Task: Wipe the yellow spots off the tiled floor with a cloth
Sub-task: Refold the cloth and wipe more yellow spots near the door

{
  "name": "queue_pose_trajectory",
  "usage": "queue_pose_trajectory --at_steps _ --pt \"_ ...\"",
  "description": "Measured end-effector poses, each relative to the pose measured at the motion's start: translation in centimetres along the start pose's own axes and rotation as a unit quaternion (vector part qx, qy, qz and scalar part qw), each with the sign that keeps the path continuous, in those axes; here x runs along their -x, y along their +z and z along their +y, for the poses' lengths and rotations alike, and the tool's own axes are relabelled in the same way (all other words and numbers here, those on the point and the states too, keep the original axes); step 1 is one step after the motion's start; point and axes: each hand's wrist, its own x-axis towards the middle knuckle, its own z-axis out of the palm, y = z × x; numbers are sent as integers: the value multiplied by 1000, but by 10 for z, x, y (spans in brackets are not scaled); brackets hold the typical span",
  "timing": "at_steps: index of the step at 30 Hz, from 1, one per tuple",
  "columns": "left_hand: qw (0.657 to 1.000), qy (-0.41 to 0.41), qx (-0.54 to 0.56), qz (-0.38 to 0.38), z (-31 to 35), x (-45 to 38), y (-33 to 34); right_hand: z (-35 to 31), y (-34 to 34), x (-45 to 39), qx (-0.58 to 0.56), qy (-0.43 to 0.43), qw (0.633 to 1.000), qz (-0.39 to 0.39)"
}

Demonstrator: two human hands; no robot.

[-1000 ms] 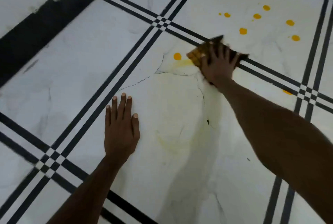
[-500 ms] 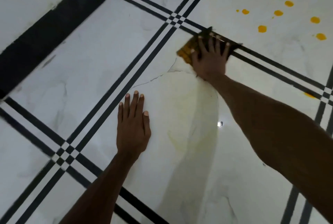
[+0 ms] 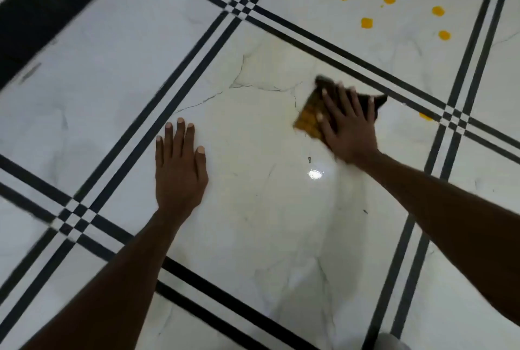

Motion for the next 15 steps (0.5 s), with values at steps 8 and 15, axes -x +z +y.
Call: queue_pose_trajectory --at_steps 8,15 --pt "1000 4 22 -4 -3 1 -4 -147 24 65 -23 -273 962 -5" --pt "1000 -5 -19 -20 1 1 -2 65 -10 57 1 -7 1000 -12"
